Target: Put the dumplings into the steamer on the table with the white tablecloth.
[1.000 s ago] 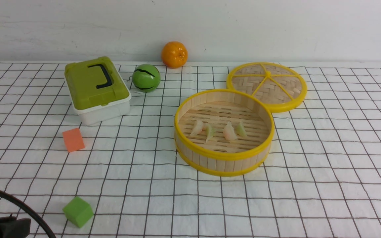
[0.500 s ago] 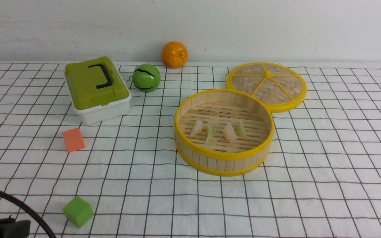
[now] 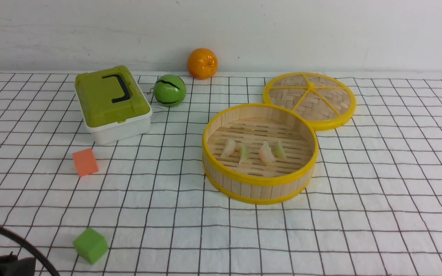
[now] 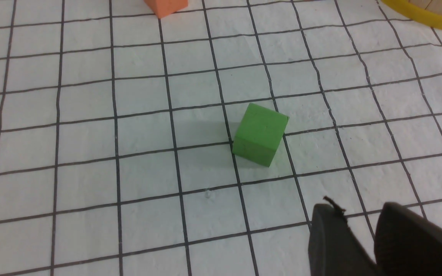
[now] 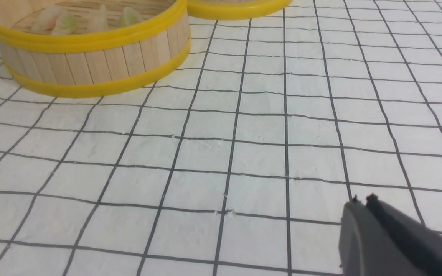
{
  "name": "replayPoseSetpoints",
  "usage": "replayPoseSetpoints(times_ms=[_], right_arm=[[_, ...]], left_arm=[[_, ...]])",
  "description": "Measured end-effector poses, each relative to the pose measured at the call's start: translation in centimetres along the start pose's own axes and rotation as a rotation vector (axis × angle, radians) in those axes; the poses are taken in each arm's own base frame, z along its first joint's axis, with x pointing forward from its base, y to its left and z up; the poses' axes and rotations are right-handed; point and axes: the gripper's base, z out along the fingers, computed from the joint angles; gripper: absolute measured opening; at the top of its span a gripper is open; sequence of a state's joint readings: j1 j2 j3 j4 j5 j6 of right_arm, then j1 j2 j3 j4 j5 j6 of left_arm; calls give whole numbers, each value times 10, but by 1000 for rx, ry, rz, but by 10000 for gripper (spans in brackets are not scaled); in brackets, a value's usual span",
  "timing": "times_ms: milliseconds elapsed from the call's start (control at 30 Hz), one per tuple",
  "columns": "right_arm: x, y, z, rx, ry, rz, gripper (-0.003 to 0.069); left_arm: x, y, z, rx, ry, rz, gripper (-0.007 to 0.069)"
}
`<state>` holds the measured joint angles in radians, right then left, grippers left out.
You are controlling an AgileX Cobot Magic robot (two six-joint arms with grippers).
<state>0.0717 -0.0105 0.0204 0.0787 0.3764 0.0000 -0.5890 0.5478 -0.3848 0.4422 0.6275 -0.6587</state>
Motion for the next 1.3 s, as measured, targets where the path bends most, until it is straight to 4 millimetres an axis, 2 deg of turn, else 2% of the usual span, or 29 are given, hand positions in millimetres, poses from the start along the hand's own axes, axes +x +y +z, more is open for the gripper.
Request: replayPoseSetpoints(times_ms=[67,100,167,200,267,367,500,700,1033,1300], right_arm=[[0,0,0,0,0,0,8],[0,0,0,0,0,0,10],[0,0,0,1,1,1,10],[0,0,0,1,1,1,13],[0,0,0,1,1,1,16],[0,0,0,1,1,1,19],[0,0,0,1,2,-4,21],[0,0,0,1,2,-6,28],[0,0,0,1,2,-6,45],[0,0,0,1,2,-6,52]], left_arm=[[6,1,0,8,-10,0,174],[19,5,-1,23,-39,0,174],[25,7,-5,40,-87,-2,174],[33,10,-12,81,-186,-10,174],[38,12,-17,115,-273,-31,174],[48,17,-24,136,-383,-142,174],[61,19,-22,112,-417,-303,150],[93,28,6,-65,-338,-309,-13],[95,27,8,-93,-321,-73,-12],[95,26,8,-93,-321,-48,-12]])
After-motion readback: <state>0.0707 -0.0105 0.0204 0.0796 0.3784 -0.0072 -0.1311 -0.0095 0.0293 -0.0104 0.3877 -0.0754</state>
